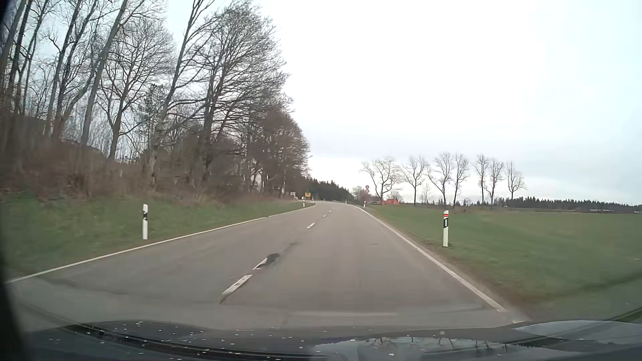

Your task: Follow the waypoints while adhering to traffic rules and regulations

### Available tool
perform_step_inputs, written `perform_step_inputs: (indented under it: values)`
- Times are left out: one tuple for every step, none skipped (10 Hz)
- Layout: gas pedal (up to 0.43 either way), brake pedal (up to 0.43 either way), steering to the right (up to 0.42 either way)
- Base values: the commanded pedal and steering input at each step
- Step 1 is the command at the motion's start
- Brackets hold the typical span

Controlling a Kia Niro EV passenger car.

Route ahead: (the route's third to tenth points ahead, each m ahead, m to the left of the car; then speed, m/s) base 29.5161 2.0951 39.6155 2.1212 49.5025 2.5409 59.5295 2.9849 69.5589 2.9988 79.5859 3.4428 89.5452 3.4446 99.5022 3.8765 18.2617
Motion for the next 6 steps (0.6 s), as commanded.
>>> perform_step_inputs:
  values:
    - [0.248,0.000,0.000]
    - [0.248,0.000,0.000]
    - [0.240,0.000,0.000]
    - [0.240,0.000,0.000]
    - [0.209,0.000,0.000]
    - [0.209,0.000,0.000]
